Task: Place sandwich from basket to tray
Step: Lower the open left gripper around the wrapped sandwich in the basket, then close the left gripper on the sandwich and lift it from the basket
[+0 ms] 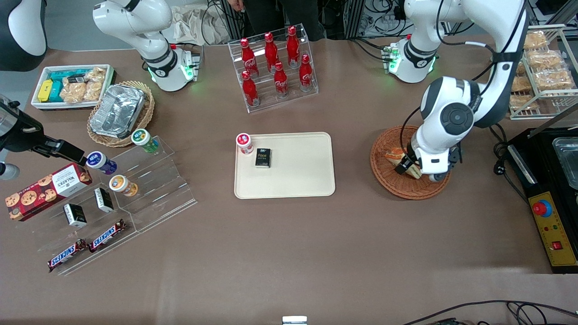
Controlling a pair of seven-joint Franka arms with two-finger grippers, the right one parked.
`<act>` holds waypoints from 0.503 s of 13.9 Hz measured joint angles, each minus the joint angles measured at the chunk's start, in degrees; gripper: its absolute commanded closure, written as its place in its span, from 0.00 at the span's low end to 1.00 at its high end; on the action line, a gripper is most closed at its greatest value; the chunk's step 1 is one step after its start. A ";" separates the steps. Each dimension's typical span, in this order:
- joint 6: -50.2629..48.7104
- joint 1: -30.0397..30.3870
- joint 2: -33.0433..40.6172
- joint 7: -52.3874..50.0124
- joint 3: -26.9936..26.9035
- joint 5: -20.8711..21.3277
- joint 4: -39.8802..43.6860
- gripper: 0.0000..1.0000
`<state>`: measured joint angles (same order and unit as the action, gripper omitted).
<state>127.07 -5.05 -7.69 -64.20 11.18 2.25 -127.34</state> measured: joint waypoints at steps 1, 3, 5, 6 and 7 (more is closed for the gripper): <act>0.86 0.00 -0.47 -0.10 -0.05 0.01 -0.77 0.00; 2.36 0.01 -0.77 -0.22 -0.27 0.01 -2.95 0.00; 3.39 0.01 -0.77 -0.28 -0.46 0.02 -4.65 0.00; 4.44 0.02 -0.76 -0.30 -0.51 0.02 -5.54 0.00; 6.04 0.02 -0.77 -0.31 -0.55 0.03 -6.82 0.00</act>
<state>133.11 -5.03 -8.46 -64.50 10.64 2.27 -134.16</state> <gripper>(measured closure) 0.000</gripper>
